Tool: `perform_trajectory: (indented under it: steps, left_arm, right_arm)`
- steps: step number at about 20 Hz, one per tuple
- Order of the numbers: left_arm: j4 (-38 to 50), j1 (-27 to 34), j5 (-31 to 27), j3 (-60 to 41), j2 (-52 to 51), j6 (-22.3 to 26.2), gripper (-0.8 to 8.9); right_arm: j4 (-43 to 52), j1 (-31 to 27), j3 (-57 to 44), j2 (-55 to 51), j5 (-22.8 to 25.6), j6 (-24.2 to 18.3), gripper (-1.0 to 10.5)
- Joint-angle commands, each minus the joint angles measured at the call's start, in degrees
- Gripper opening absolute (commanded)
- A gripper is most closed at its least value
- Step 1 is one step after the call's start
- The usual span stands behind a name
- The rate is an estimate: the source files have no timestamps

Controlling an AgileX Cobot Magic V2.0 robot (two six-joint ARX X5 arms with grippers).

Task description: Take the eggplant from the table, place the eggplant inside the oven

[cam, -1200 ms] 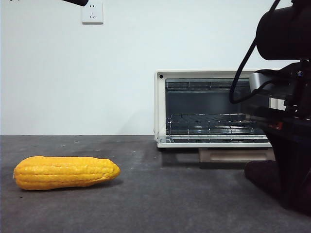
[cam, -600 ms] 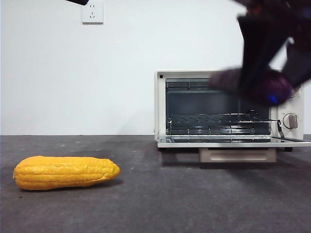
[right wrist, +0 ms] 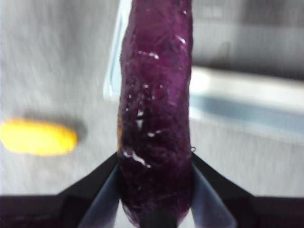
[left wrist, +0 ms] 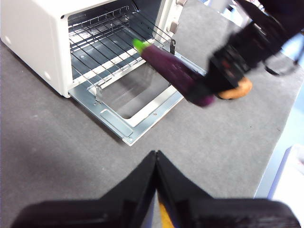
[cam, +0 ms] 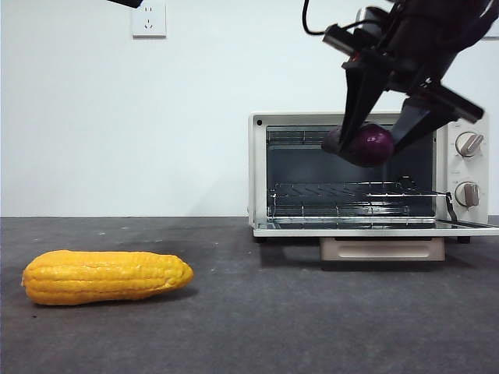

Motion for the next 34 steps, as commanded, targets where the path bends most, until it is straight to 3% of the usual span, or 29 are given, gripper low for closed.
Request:
perform_trajectory:
  steps: [1,5,9,18,20,22,23,27,34]
  left_arm:
    - [0.1,0.1,0.3,-0.3,-0.2,0.7,-0.06]
    - [-0.1,0.1,0.3,-0.3,-0.2,0.7,-0.06]
    - [-0.2,0.1,0.3,-0.3,-0.2,0.7,-0.06]
    - [-1.7,0.1,0.3,-0.3,-0.2,0.7,-0.06]
    - [-2.1,0.1,0.3,-0.3,-0.2,0.7,-0.06]
    - [-2.2,0.1,0.3,-0.3,-0.2,0.7,-0.06]
    - [-2.1,0.1,0.3,-0.3,-0.2,0.7,-0.06]
    - [-2.2,0.1,0.3,-0.3,-0.2,0.7,-0.06]
    - [-2.2,0.1,0.3,-0.3,-0.2,0.7,-0.06]
  right_arm:
    - [0.4,-2.5,3.3,3.5,-0.6,-0.1,-0.1]
    - [2.5,-6.6,7.0,8.1,-1.0,2.3,-0.1]
    - [9.4,-8.8,7.0,9.9,-1.2,7.9,-0.1]
    - [21.4,-9.4,7.0,15.6,2.9,18.1,0.0]
    - [22.8,-9.4,7.0,16.5,5.3,18.3,0.3]
    - [24.5,-9.4,7.0,16.6,7.3,18.3,2.4]
    - [25.6,-9.4,7.0,16.6,7.4,18.3,2.9]
    - [26.5,-9.4,7.0,16.6,9.7,18.4,2.9]
    - [25.7,-9.3,7.0,16.5,9.7,17.9,2.9]
